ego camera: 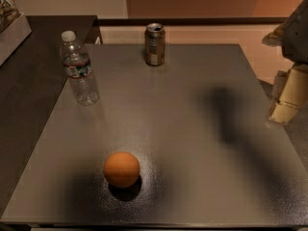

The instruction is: Knock water bottle over

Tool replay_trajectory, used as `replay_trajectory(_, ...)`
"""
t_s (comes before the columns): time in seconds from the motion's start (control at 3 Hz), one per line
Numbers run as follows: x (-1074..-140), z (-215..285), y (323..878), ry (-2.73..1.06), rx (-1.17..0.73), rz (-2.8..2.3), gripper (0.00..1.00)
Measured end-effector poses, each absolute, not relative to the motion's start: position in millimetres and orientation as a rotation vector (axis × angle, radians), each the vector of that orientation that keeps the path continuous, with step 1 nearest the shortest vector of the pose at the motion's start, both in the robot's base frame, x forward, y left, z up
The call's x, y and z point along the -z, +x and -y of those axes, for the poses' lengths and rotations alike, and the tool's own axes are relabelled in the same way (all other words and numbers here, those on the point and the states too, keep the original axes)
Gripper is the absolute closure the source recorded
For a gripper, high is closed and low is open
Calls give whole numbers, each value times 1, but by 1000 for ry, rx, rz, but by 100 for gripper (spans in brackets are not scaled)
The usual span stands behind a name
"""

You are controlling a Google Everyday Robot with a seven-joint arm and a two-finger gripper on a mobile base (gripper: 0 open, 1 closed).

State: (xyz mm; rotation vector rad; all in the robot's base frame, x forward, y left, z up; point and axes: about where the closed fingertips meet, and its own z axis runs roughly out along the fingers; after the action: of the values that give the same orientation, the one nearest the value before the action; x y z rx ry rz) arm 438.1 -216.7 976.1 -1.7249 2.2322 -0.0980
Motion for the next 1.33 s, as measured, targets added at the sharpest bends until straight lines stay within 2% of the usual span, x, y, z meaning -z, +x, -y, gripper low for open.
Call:
replay_trajectory(0.67, -977, 202, 448, -1742, 26, -2172, 0)
replay_trajectory(1.33, -981, 132, 483, -1761, -136, -1962, 0)
